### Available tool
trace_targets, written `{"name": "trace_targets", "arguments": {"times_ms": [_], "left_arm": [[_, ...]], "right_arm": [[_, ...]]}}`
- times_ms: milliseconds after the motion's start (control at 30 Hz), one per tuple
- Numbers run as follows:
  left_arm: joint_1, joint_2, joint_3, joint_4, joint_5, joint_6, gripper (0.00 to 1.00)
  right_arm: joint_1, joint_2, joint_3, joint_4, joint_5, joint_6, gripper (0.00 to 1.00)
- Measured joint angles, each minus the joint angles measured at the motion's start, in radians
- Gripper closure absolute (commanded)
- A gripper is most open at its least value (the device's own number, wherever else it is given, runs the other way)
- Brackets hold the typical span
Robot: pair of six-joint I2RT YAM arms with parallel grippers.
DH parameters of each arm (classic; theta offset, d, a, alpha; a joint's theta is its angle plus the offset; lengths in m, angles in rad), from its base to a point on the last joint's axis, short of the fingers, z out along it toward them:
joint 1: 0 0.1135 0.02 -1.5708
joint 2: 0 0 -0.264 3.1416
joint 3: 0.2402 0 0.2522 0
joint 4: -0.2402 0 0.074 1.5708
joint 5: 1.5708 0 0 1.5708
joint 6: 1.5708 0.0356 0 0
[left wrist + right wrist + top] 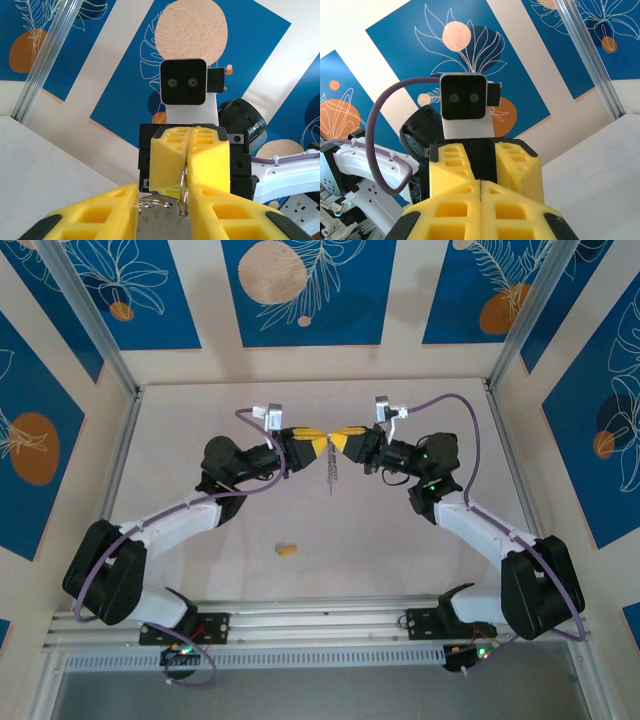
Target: Put the keys on the keyring
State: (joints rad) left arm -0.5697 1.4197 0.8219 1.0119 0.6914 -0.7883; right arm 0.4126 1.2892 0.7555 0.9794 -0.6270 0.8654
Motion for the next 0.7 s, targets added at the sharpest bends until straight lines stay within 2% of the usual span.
{"name": "trace_targets", "arguments": {"times_ms": [200,333,467,600,633,700], "left_arm": [[-0.002,0.012,0.002,0.003,0.008,-0.008,0.75],[-0.003,0.012,0.002,0.012,0.014,-0.019,0.85],[-0.005,0.013,0.002,0.027,0.016,-0.024,1.0],[-0.006,0.014,0.002,0.037,0.013,-0.022,1.0],[-0.006,0.014,0.002,0.037,0.012,-0.021,1.0],[-0.006,0.014,0.002,0.034,0.006,-0.014,1.0]], "right_arm": [[0.0,0.005,0.002,0.0,0.0,0.0,1.0],[0.0,0.005,0.002,-0.002,0.003,0.0,1.0],[0.0,0.005,0.002,-0.003,0.011,0.0,1.0],[0.0,0.005,0.005,-0.006,0.014,-0.001,1.0],[0.0,0.005,0.006,-0.008,0.014,-0.001,0.97],[-0.002,0.005,0.01,-0.027,0.017,0.0,0.8]]}}
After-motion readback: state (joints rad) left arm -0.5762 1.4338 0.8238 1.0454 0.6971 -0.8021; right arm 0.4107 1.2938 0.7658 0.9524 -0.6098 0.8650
